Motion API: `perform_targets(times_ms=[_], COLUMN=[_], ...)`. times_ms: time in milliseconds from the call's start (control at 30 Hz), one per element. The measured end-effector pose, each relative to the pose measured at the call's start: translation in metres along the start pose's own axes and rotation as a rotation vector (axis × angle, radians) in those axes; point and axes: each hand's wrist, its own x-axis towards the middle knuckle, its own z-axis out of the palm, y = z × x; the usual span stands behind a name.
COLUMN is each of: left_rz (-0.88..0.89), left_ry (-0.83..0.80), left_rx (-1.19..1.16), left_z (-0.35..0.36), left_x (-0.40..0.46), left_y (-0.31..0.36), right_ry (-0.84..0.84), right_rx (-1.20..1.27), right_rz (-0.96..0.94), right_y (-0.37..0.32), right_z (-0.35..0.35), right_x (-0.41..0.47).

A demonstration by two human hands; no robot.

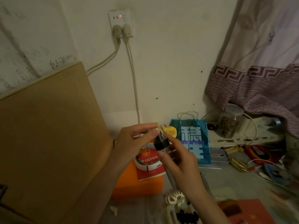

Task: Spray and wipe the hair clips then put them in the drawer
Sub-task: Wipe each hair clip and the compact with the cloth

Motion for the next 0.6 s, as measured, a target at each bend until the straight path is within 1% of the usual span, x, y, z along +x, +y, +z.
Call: perform_targets(times_ms=[133, 267, 433, 600], left_rz=[0.019, 0.025, 0.058, 0.070], left_ry=[-0.010, -0.034, -0.047, -0.054], left_rx=[0.035, 0.000, 0.006, 0.017], left_z=[0.003, 0.005, 0.008, 0.009], left_x=[-0.002, -0.005, -0.009, -0.012], left_y=[0.005, 0.006, 0.007, 0.006], right_ry=[0.002, 0.004, 0.016, -0.001], right_rx=[0.015, 0.040, 0.089, 0.085], right_rz=[-0.006, -0.017, -0.034, -0.051], right_y=[-0.003, -0.006, -0.010, -0.010], right_z=[0.000, -0.002, -0.002, -0.002], right_x=[-0.004, -0.008, -0.012, -0.015])
